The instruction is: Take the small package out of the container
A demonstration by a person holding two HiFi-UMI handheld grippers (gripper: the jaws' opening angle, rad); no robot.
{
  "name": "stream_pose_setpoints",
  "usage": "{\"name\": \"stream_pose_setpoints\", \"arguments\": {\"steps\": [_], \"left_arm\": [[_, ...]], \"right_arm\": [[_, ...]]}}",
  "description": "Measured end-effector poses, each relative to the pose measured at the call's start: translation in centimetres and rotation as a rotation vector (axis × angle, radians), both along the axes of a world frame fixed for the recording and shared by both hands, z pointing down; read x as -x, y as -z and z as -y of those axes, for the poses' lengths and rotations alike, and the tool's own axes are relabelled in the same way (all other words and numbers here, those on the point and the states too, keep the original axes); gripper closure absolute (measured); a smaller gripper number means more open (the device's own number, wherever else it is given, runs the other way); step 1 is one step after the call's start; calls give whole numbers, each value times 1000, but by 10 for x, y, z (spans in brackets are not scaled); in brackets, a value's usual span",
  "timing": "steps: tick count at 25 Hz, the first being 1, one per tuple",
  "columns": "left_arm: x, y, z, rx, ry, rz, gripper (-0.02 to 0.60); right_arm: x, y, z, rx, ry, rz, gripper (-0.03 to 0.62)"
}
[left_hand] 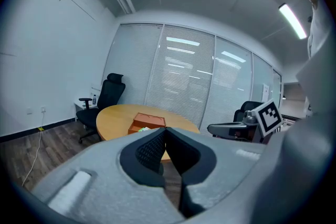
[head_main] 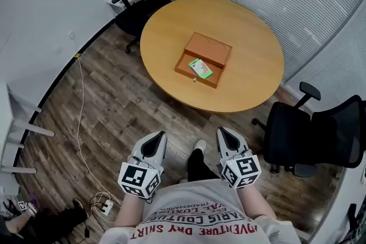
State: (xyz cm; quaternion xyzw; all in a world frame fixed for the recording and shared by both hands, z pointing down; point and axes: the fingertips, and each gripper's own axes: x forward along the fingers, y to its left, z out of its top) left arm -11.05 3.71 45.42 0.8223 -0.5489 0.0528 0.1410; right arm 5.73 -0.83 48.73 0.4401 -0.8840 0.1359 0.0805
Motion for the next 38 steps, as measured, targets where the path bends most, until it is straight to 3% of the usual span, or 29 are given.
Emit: {"name": "stream_pose_setpoints", "arguments": {"steps": [6,12,20,28,38], "left_arm": [[0,9,101,-10,13,23,569],[-12,14,184,-2,30,34,571],[-19,18,264,3,27,41,569],[-11,5,328,30,-70,39,570],[14,-7,386,65,-303,66,571]], "right_arm": [[5,5,102,3,13,41,588],[-7,5,188,13,48,11,586],[10,2,258,47,110,1,586],[23,-30,302,139,72,-87,587],[65,-75,325,274,-1,-225,586]]}}
